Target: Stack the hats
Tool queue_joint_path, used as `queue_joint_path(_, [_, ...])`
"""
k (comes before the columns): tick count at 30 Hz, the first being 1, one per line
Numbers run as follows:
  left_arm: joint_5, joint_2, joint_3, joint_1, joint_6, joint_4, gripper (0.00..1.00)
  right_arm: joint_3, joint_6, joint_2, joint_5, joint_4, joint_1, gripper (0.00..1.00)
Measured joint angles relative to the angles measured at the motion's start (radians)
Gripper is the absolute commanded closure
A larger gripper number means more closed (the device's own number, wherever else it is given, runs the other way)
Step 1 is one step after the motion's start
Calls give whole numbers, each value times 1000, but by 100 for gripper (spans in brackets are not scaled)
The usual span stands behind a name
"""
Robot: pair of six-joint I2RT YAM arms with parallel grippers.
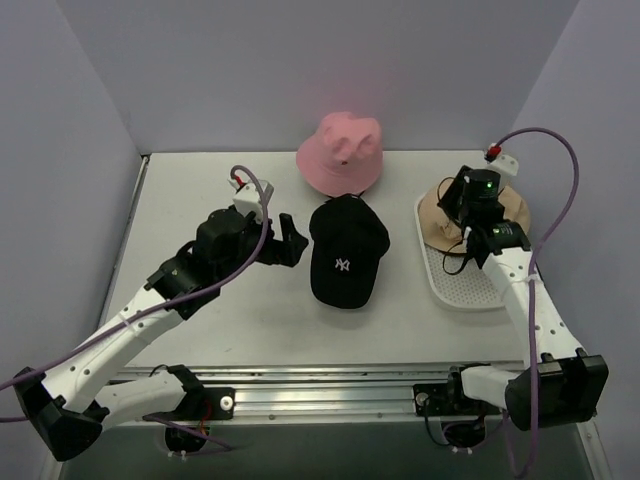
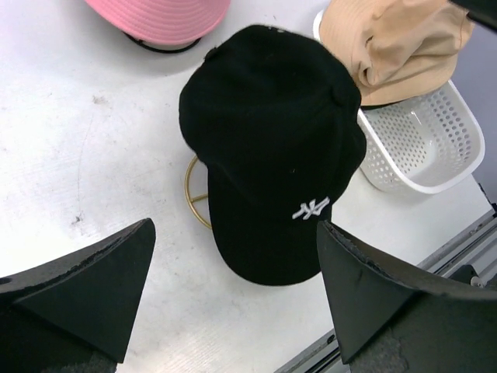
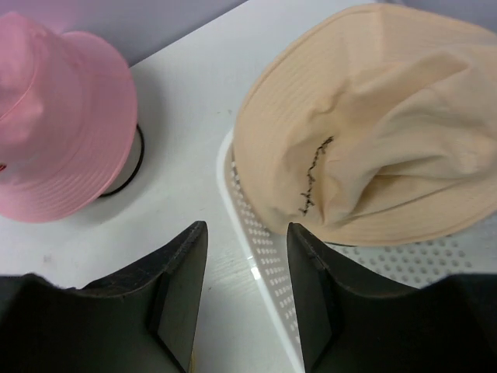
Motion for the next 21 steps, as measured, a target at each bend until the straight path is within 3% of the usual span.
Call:
queue_joint_path(4, [-26, -112, -175, -34, -23, 101, 6, 33, -12, 11, 7, -35, -105, 55])
queue_joint_path(10, [-51, -129, -412, -109, -15, 254, 6, 33, -4, 73, 7, -63, -279, 51])
queue_joint_path(13, [-87, -131, -492, -111, 8, 272, 6, 36, 8, 117, 8, -60, -295, 50])
queue_joint_path(21, [-150, -204, -529, -126, 37, 353, 6, 120, 23, 278, 2, -46, -294, 48])
